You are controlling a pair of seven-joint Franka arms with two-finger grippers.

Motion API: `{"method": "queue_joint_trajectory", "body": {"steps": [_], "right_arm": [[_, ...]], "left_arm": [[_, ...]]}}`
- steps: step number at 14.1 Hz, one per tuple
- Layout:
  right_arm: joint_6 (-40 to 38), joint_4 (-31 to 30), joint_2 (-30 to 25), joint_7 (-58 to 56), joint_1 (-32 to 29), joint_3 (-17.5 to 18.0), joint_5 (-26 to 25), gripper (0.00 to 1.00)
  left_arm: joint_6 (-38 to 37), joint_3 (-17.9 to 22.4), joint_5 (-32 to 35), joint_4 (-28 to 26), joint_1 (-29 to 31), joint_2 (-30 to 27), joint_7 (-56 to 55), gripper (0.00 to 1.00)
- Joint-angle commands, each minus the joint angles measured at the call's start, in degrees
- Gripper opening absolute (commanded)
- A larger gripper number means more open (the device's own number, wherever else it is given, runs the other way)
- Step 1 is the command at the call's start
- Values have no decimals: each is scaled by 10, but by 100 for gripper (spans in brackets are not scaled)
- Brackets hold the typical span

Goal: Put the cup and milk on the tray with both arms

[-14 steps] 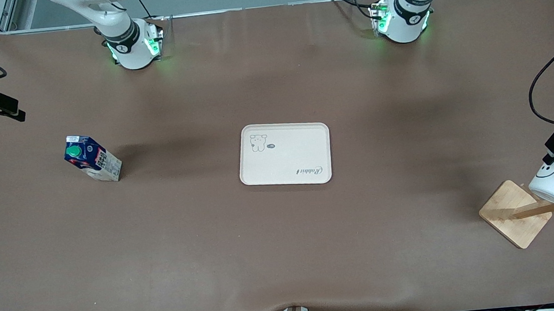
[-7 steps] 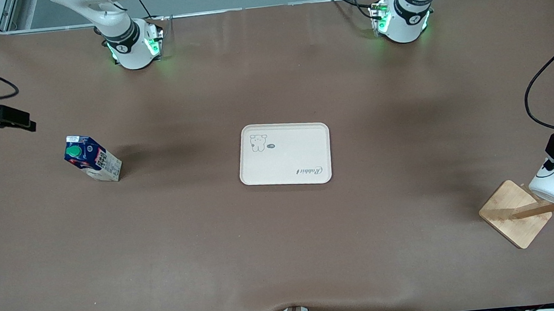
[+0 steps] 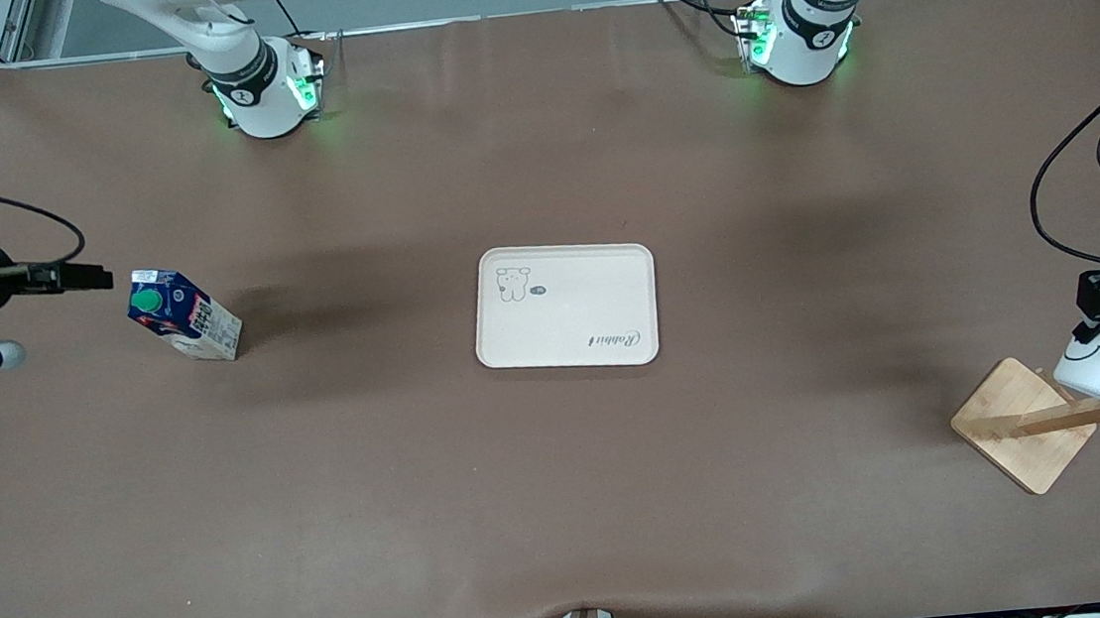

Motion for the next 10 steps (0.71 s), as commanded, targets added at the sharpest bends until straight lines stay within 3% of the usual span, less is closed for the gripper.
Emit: {"method": "queue_joint_trajectory", "body": {"steps": [1,3,6,10], "right_arm": [[20,-39,-7,6,-18,6,-6,100],[42,-71,-9,6,-19,6,-6,100],[83,-123,-19,7,-32,6,-6,100],[185,-242,-61,7,-31,6,-5,100]], "left_arm": [[7,0,-13,3,0,5,24,6],[6,-9,-13,0,0,1,24,0],[-20,-16,-13,-1,5,-16,27,0],[-63,-16,-13,1,5,-39,18,0]]}}
